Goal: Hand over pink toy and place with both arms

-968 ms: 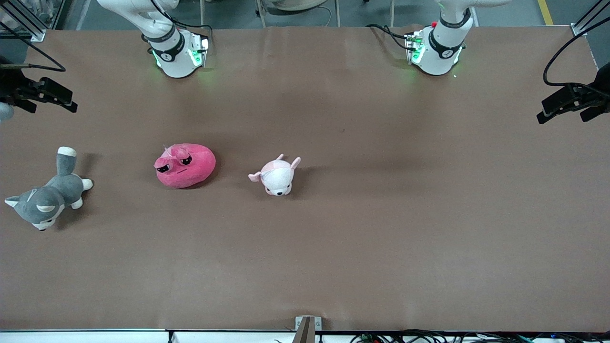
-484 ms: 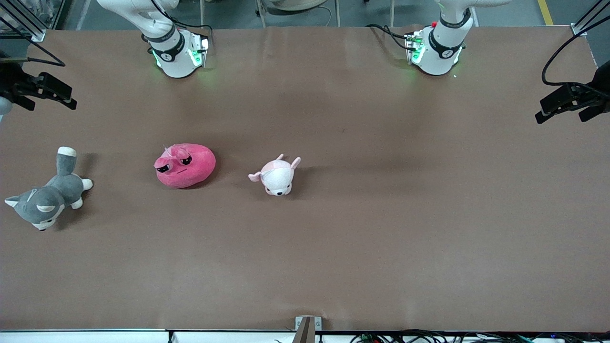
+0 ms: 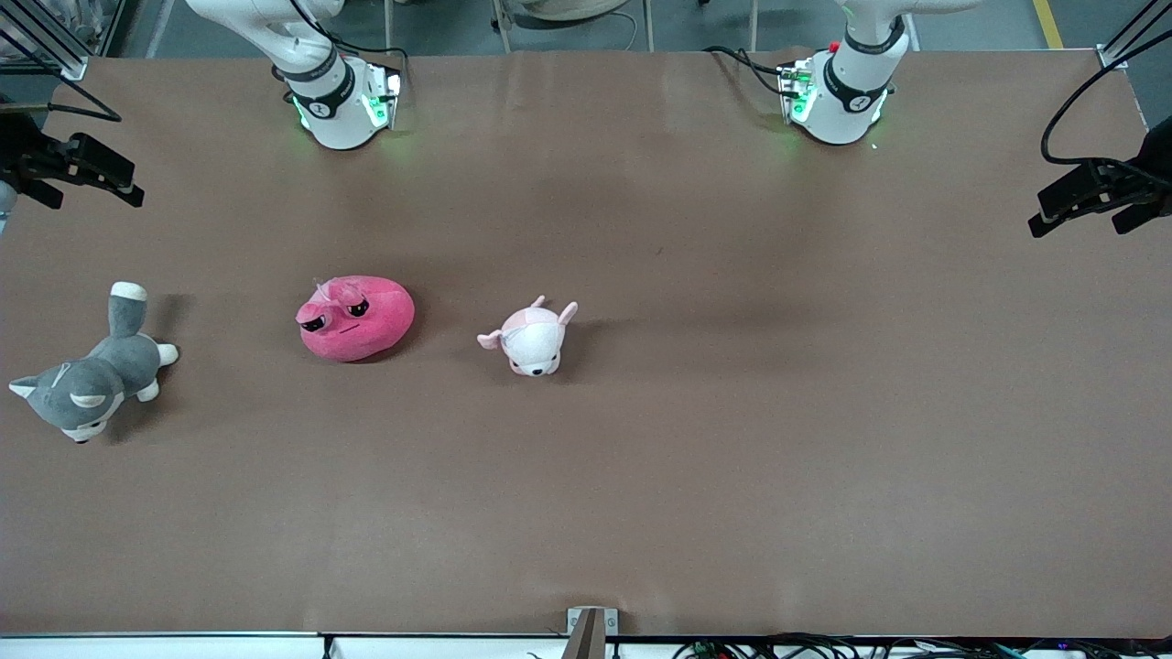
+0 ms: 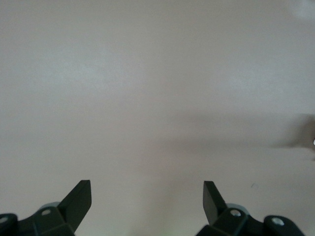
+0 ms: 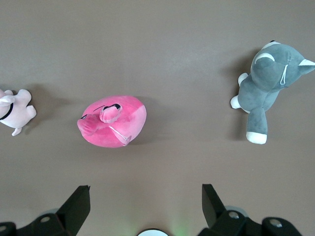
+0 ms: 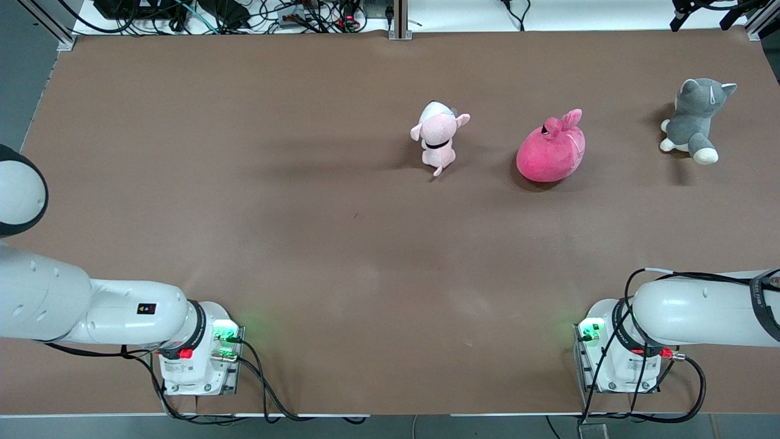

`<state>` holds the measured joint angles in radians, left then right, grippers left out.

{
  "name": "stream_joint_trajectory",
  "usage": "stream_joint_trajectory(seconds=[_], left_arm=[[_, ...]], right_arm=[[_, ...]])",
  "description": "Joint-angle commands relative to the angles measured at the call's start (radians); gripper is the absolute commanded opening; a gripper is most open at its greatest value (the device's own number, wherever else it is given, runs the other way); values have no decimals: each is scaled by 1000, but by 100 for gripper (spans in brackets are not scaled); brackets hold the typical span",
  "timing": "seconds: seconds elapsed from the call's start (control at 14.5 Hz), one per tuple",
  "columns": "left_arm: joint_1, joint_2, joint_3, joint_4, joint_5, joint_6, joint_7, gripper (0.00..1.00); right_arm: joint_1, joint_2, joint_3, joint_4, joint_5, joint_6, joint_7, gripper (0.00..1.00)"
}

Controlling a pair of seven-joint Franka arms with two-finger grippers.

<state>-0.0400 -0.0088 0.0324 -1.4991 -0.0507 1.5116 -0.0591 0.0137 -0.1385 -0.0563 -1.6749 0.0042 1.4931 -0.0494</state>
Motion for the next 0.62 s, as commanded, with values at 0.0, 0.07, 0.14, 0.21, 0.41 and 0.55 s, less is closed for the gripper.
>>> stream_joint_trajectory(seconds=[0.0,0.07,0.14,0.21,0.41,0.55], left_arm=[[3,1,-6,16,17,-11,13,100],[3,0,-6,16,17,-11,13,100],[3,0,-6,16,17,-11,13,100],[3,0,-6,14,17,-11,12,100],[3,0,-6,14,17,-11,13,100],[3,0,-6,14,17,-11,13,100]], right_arm=[[2,-16,-2,-6,11,6,-6,100],[2,-16,-4,-6,16,10,-6,100],[2,-16,-4,-6,16,12,-6,100],[2,-16,-2,-5,16,12,-6,100],[2,-16,-4,-2,16,12,-6,100],[5,-16,-2,0,17,13,-4,100]])
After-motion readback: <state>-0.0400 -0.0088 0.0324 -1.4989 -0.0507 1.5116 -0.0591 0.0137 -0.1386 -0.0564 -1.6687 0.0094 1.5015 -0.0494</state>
